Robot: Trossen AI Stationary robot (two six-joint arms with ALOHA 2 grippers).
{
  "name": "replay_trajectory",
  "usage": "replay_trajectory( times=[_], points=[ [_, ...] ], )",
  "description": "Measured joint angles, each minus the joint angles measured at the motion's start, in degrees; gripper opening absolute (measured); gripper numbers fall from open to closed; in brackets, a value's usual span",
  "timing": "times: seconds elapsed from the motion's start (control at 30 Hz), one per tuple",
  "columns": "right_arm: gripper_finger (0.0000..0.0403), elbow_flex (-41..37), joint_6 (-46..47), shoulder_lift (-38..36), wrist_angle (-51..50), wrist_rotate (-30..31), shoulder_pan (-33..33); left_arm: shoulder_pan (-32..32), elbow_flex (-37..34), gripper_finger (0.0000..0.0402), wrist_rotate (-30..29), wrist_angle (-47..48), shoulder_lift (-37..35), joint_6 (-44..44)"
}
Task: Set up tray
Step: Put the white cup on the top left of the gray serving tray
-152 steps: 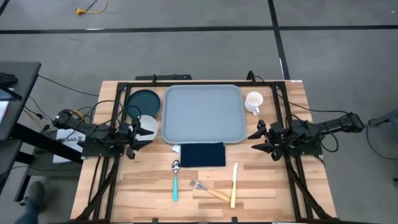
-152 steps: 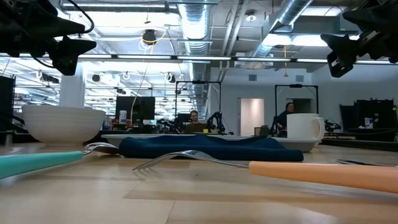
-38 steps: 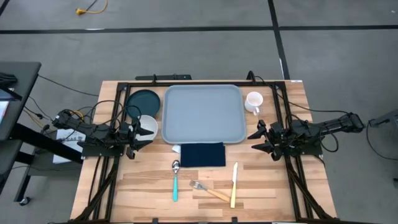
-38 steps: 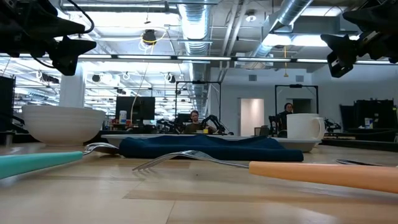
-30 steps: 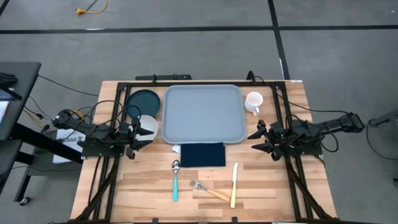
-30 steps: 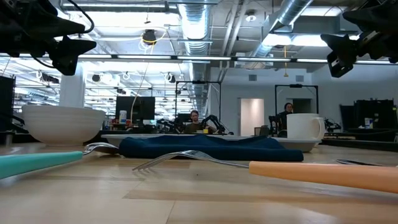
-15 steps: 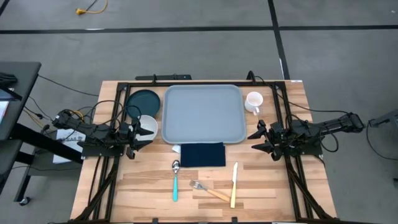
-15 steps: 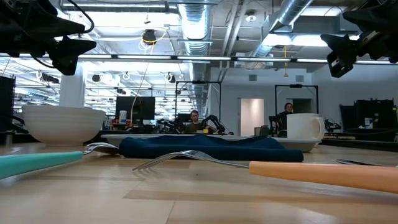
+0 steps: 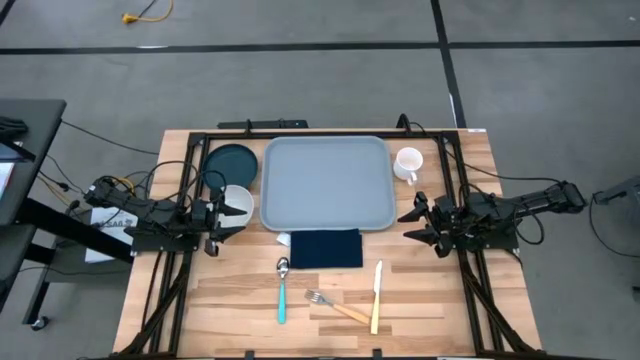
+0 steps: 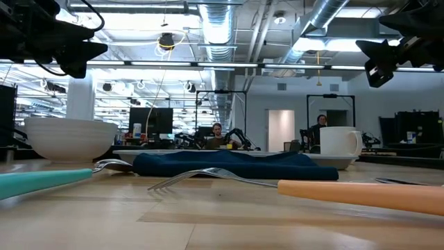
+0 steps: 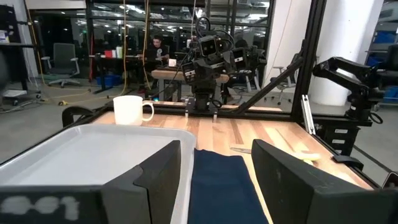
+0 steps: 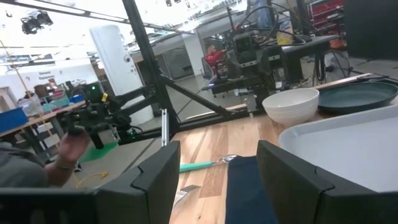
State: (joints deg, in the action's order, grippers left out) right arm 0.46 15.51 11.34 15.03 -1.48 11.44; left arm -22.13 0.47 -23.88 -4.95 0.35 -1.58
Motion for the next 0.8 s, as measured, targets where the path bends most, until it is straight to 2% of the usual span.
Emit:
replay_trajectory(
  times=[0.27,0.47,0.67,0.8],
  points=[
    [0.0205,0.01,-0.64,0.0,0.0,0.02,0.0,0.0,0.01,0.0187,-5.39,-0.11,0.01,11.05],
    [0.0205,0.0,-10.32,0.01,0.0,0.04,0.0,0.02,0.11,0.0187,-12.13,-0.05,0.0,11.51],
    [0.0205,-0.01,-26.92,0.0,1.17,0.04,0.02,0.0,0.13,0.0187,-10.54,0.02,0.01,11.5],
    [0.0205,0.01,-28.81,0.02,4.43,0.04,0.0,0.0,0.15,0.0187,-10.01,0.07,0.01,12.01]
  ],
)
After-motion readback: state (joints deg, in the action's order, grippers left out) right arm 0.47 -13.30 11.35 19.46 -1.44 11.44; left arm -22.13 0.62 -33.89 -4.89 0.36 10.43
